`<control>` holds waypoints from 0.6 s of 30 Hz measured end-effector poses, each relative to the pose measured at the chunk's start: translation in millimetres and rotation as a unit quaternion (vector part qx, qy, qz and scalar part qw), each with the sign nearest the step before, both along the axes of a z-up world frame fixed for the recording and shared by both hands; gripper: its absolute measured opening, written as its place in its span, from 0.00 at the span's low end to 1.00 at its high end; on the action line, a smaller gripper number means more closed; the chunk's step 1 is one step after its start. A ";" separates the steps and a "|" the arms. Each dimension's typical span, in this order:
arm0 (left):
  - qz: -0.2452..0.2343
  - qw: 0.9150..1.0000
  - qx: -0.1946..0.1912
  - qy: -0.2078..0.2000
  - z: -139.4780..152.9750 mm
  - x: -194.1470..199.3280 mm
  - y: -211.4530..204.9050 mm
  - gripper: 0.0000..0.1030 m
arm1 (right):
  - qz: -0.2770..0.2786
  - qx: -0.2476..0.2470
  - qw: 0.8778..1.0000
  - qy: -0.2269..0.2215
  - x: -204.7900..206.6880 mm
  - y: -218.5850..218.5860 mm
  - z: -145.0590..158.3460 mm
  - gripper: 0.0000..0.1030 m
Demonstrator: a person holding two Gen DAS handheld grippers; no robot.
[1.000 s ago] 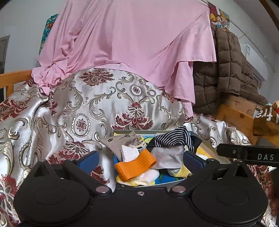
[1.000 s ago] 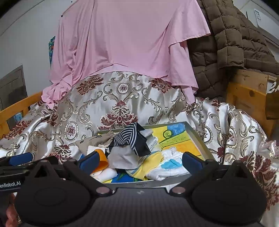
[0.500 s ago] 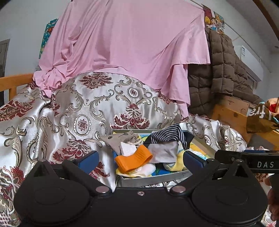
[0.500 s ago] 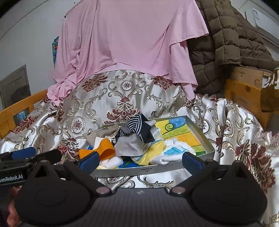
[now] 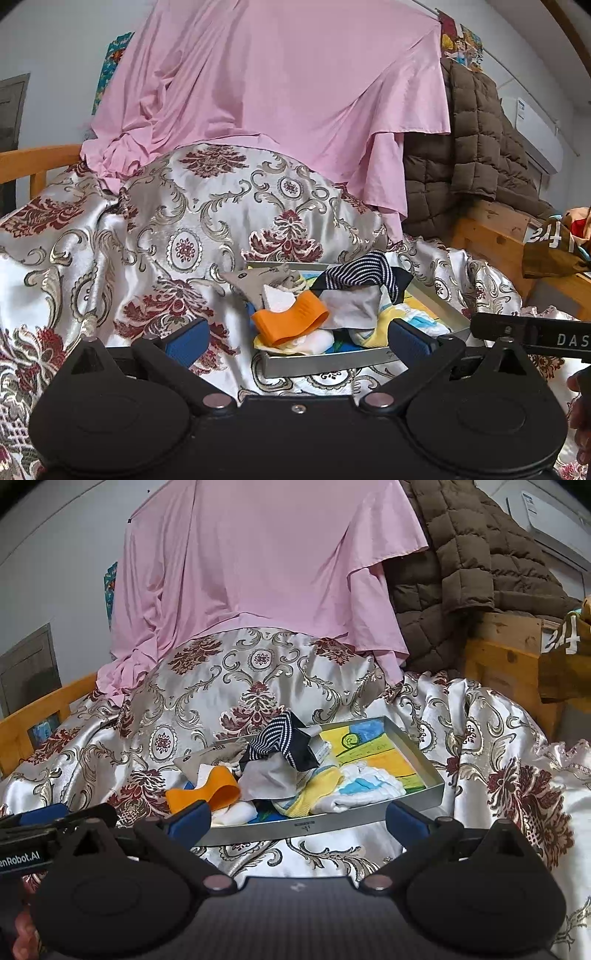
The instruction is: Organize soft objects
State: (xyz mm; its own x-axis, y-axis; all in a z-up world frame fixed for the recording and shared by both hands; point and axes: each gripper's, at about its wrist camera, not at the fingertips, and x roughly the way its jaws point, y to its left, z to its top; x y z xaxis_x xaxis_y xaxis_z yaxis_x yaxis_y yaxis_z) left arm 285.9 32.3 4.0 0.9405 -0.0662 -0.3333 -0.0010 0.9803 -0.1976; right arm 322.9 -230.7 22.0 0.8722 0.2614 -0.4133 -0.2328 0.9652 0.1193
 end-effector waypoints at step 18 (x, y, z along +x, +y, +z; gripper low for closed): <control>0.005 1.000 0.011 0.014 -10.1 -26.0 -10.0 0.99 | -0.007 -0.003 1.000 0.000 -30.6 -18.1 -13.7 1.00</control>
State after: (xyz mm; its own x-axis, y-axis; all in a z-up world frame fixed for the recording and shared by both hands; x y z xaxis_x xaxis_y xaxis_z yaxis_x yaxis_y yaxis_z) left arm 259.9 22.2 -6.1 0.9311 -0.0497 -0.3614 -0.0157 0.9843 -0.1758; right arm 292.3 -248.8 8.3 0.8756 0.2462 -0.4156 -0.2186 0.9692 0.1135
